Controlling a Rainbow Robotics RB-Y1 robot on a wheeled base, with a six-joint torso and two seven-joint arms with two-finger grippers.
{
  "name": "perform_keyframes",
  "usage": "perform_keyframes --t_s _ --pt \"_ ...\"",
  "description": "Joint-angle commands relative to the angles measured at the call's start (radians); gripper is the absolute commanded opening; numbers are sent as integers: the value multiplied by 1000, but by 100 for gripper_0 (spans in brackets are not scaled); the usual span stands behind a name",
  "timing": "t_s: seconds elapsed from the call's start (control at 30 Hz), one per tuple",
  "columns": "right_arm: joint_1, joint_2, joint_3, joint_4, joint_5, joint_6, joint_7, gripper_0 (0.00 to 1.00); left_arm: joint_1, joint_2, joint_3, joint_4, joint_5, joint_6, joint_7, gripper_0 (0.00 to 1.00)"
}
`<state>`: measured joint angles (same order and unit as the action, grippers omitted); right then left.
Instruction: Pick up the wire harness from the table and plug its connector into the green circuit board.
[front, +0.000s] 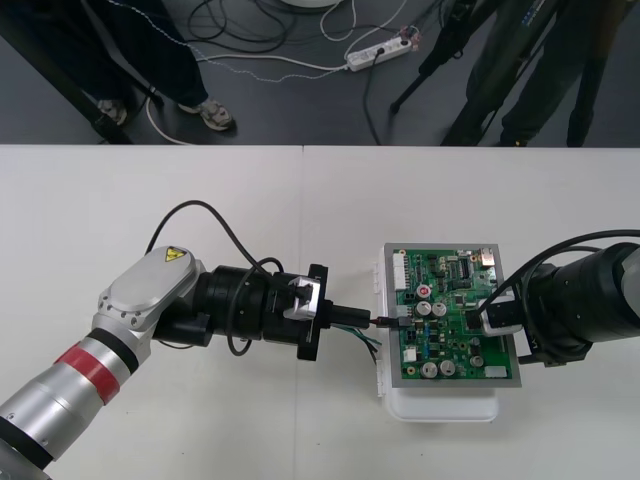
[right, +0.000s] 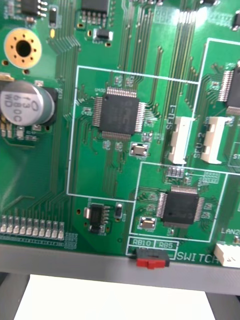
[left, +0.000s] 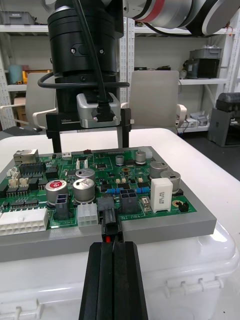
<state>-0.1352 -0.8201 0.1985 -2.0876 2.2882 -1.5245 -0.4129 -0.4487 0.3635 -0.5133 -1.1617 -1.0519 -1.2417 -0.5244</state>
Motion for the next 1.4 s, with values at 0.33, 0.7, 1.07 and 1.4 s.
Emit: perform_keyframes --t_s 0.33,0.7,1.07,1.4 --pt "-26 26 12 -5 -15 -20 -26 100 -41 -29 -19 -12 -11 47 -92 0" --pt "-26 29 12 -6 -18 -20 -30 100 -41 -32 -19 -10 -14 45 -106 0" --pt "-26 29 12 -5 -15 -23 -30 100 -42 -41 -19 -10 -13 45 -114 0" --pt "-26 29 12 -6 -12 -25 -30 100 -44 -41 -34 -12 -13 45 -117 0"
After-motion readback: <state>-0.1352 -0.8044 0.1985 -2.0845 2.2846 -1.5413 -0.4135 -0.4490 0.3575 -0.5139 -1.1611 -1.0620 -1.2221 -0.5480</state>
